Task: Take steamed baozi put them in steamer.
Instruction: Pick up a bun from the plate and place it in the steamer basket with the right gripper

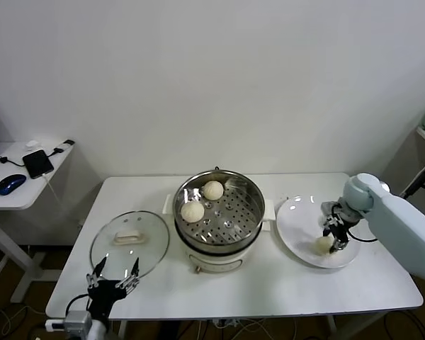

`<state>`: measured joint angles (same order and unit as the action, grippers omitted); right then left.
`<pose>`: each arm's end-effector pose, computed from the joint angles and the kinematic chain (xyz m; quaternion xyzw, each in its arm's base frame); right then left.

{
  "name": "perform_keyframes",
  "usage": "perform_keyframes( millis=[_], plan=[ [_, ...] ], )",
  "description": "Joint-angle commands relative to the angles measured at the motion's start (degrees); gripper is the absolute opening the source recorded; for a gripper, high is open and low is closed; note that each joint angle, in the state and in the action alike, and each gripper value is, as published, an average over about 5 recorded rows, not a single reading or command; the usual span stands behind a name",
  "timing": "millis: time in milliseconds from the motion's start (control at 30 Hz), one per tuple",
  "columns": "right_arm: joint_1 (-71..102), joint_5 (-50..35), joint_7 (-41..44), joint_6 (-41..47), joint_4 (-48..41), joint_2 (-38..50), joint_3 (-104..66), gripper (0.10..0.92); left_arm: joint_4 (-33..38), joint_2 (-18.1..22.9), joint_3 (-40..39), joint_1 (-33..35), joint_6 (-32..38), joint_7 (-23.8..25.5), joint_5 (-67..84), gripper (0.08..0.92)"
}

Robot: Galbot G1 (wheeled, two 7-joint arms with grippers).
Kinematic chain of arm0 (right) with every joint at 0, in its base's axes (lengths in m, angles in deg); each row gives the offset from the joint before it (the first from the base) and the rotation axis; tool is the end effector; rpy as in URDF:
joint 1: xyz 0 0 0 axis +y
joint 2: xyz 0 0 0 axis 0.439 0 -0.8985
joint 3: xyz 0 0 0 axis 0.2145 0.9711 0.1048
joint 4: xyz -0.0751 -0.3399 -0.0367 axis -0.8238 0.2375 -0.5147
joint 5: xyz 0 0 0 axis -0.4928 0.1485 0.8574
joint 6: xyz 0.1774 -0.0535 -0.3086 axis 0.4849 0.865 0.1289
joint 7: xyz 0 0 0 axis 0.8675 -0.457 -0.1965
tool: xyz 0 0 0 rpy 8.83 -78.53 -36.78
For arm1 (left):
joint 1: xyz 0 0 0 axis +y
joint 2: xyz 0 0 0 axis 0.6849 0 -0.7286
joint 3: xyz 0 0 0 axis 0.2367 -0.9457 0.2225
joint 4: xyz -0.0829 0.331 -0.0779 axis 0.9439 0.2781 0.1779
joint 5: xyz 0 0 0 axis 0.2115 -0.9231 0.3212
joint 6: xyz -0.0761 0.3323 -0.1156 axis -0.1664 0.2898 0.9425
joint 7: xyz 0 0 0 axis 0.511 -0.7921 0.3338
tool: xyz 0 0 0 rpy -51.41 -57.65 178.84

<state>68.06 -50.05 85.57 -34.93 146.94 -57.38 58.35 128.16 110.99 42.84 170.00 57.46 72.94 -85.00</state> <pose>0.5298 -0.1891 -0.2118 0.5106 -0.4967 0.5198 0.4715 0.1429 0.0563 -0.3071 0.0105 -0.9865 -0.0192 0.1625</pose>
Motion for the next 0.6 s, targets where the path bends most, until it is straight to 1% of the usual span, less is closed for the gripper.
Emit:
perform_keyframes(
  millis=[33,133,267,467,600],
  plan=[
    [-9.09,-5.71,0.89,1.58,3.24,1.4,5.54,0.543,-0.01,0.14,-0.2,-0.49,-0.05,-0.1,-0.2,0.823],
    [-17.36,-10.13,1.84,3.12,4.57,0.8,10.7,0.543,-0.06,0.24,-0.36,-0.94,0.04,-0.39,-0.83,0.823],
    [-30.94,-16.8,2.99,4.93,4.15,-3.49,19.14,0.543,-0.36,0.35,-0.21,-1.41,0.38,-1.33,-1.73,0.823],
    [-44.45,-25.73,4.39,6.15,-0.11,-14.95,28.68,0.543,-0.34,0.32,0.1,-1.61,0.8,-1.99,-1.89,0.823],
    [-46.99,-29.89,6.56,4.84,-4.52,-23.79,30.32,0.543,0.53,0.31,0.1,-1.45,0.9,-2.08,-1.82,0.823]
  ],
)
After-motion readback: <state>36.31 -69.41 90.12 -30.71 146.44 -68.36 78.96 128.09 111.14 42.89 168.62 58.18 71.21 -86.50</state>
